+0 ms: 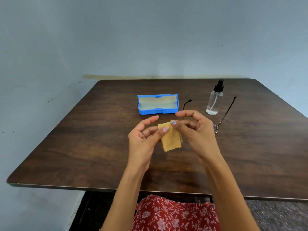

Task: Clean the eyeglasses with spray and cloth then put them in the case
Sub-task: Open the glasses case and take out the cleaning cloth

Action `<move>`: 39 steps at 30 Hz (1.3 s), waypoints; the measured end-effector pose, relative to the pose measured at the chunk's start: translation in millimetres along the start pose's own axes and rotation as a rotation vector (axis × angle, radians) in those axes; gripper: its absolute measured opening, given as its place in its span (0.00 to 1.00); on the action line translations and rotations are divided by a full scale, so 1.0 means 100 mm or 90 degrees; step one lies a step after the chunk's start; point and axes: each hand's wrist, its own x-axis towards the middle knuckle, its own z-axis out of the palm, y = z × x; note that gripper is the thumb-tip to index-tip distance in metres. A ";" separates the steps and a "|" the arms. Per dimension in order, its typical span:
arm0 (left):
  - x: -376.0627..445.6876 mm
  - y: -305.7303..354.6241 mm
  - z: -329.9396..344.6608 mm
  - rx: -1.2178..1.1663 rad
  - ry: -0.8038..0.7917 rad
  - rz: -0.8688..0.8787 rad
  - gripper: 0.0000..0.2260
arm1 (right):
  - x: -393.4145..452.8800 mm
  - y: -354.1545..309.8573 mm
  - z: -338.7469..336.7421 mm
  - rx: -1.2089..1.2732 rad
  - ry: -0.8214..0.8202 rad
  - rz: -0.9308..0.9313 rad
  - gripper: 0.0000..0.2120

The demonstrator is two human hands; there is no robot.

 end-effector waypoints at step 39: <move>0.05 -0.08 -0.08 -0.058 -0.020 -0.220 0.18 | 0.08 0.22 -0.14 0.055 -0.092 0.343 0.33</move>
